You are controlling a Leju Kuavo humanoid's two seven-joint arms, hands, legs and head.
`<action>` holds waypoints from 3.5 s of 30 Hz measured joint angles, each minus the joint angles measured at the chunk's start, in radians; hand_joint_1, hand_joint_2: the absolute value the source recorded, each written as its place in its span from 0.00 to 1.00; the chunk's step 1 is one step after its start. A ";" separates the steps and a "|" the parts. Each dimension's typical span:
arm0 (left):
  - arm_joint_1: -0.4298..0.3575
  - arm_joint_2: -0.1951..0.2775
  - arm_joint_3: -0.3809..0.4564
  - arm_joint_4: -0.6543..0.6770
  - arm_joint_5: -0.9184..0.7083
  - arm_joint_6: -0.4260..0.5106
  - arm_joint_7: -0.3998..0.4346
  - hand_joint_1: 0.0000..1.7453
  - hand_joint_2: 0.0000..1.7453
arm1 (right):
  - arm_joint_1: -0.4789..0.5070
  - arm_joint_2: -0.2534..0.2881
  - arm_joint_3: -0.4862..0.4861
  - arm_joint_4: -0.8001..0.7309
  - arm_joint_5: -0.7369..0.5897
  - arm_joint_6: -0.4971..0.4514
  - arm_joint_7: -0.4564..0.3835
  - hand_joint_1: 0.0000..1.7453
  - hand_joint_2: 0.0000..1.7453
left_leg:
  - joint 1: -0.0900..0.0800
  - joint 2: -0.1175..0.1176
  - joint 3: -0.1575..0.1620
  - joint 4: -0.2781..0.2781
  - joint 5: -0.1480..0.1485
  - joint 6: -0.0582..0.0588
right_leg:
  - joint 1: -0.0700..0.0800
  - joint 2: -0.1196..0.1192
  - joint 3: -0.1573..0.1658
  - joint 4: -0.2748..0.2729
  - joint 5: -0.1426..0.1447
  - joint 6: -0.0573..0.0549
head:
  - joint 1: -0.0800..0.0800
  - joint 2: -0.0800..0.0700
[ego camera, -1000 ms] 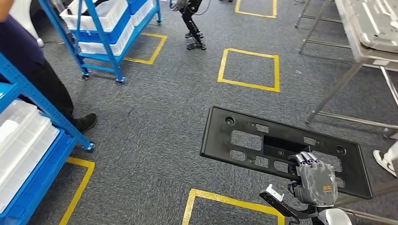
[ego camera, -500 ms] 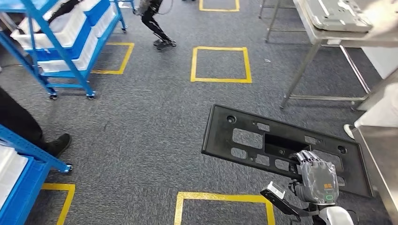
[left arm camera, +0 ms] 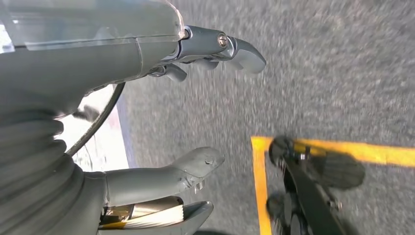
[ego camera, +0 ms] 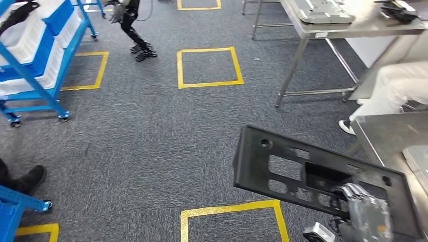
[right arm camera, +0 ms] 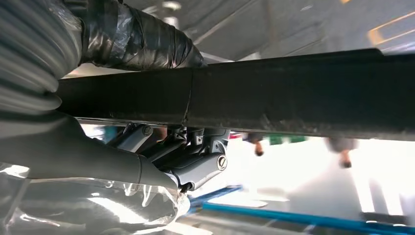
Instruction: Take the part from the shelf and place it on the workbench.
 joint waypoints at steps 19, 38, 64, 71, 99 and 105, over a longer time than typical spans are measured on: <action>-0.012 0.007 0.000 0.000 -0.007 -0.002 0.008 0.00 1.00 | 0.099 -0.035 -0.158 -0.068 -0.017 0.020 -0.026 1.00 1.00 | 0.000 -0.012 -0.071 0.204 -0.093 -0.037 | 0.005 0.055 0.123 -0.218 0.111 -0.048 | -0.002 0.000; -0.016 0.007 0.001 0.000 -0.010 -0.003 0.014 0.00 1.00 | 0.057 -0.065 -0.281 -0.068 -0.004 0.035 -0.011 1.00 1.00 | -0.004 0.106 0.032 0.000 -0.031 -0.032 | -0.009 -0.082 0.112 -0.210 0.108 0.005 | 0.001 0.000; -0.019 0.000 0.018 0.000 -0.018 -0.025 0.053 0.00 1.00 | -0.029 -0.079 -0.310 -0.006 -0.005 0.089 -0.037 1.00 1.00 | 0.000 0.072 -0.001 0.002 0.005 0.002 | -0.021 -0.046 0.054 -0.076 0.065 0.024 | 0.003 0.000; -0.025 -0.003 0.022 0.000 -0.021 -0.027 0.054 0.00 1.00 | -0.043 -0.081 -0.306 0.008 -0.003 0.089 -0.035 1.00 1.00 | -0.004 0.104 0.017 0.024 -0.031 -0.040 | -0.011 -0.051 0.121 -0.218 0.108 -0.021 | 0.001 0.000; -0.026 -0.004 0.038 0.001 -0.040 -0.032 0.076 0.00 1.00 | -0.124 -0.108 -0.224 0.080 0.161 0.093 0.054 1.00 1.00 | -0.015 -0.021 -0.014 0.015 0.003 -0.011 | -0.002 0.045 0.125 -0.221 0.108 -0.022 | 0.001 0.000; -0.031 -0.004 0.039 0.001 -0.051 -0.035 0.076 0.00 1.00 | -0.201 -0.109 -0.123 0.113 0.190 0.102 0.059 1.00 1.00 | -0.016 -0.022 -0.013 0.016 0.003 -0.010 | -0.004 0.045 0.124 -0.220 0.108 -0.020 | 0.001 0.000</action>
